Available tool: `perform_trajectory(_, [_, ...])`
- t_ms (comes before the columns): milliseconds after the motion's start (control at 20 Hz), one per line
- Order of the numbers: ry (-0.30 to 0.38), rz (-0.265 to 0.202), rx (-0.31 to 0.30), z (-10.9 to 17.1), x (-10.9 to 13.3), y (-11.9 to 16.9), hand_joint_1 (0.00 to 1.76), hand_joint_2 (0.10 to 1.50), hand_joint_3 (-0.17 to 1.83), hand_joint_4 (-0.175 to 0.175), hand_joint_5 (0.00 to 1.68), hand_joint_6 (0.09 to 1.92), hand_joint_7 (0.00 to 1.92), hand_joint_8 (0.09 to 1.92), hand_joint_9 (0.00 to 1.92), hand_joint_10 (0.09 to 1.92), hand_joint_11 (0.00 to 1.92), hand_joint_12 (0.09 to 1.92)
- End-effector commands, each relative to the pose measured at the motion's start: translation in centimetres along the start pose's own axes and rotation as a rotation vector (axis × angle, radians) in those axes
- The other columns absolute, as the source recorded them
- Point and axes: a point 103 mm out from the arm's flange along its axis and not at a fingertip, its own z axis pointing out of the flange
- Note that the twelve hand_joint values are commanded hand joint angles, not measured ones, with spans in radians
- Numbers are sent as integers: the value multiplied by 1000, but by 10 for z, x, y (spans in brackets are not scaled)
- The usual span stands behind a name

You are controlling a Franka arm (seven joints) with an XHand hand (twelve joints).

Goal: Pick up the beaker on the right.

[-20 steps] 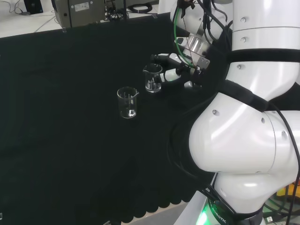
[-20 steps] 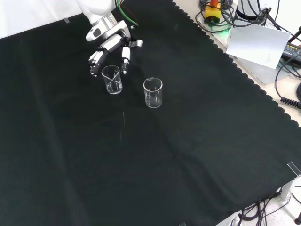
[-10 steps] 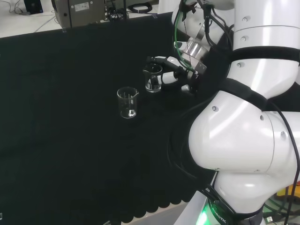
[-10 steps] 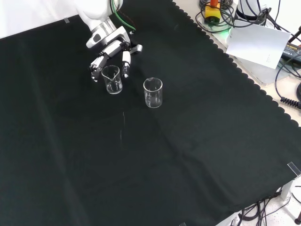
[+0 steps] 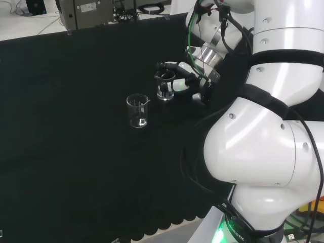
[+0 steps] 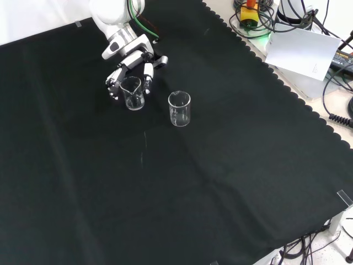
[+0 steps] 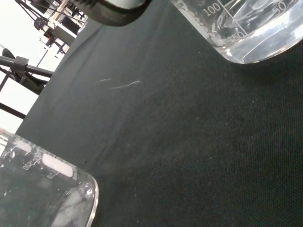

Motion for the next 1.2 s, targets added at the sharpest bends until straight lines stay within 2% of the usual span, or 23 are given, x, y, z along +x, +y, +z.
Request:
perform_trajectory(50, [12, 11, -8, 0, -3, 1, 993, 894, -175, 5, 530, 105, 403, 683, 561, 570, 146, 1351])
perform_trajectory(450, [32, 11, -6, 3, -3, 4, 1010, 900, -175, 2, 523, 116, 403, 690, 582, 560, 165, 1345])
perform_trajectory(850, [39, 4, 8, 6, -4, 5, 990, 904, -175, -4, 439, 87, 356, 678, 567, 546, 171, 1342])
perform_trajectory(1200, [13, -9, 13, 5, 0, 3, 874, 867, -175, 16, 240, 87, 72, 603, 318, 557, 62, 1386])
